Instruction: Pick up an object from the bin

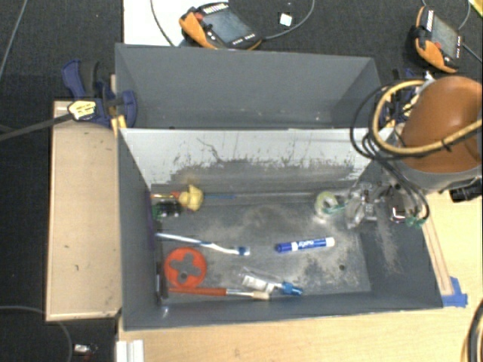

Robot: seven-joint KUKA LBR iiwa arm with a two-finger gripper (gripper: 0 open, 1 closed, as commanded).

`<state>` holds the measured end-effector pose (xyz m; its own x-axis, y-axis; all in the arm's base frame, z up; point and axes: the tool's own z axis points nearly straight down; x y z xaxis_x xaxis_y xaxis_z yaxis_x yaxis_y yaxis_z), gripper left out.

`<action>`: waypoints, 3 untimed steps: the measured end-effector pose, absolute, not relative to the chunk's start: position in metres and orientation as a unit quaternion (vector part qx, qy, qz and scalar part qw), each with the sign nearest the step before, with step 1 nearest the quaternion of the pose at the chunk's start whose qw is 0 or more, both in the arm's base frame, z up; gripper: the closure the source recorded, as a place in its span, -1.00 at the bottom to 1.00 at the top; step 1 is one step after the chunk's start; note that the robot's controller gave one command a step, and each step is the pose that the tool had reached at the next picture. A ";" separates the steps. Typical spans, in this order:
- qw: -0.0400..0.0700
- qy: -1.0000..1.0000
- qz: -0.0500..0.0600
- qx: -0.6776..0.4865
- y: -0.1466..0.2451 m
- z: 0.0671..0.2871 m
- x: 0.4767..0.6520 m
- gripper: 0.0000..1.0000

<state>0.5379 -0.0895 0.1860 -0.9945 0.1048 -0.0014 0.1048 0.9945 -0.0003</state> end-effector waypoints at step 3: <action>0.006 0.998 0.000 -0.069 -0.066 0.134 0.544 1.00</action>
Offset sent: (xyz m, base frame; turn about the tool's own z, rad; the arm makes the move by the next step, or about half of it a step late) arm 0.0055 -0.0352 -0.0915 -0.0515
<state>0.5443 -0.0662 0.1336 -0.9905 -0.1367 -0.0114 -0.1367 0.9906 -0.0008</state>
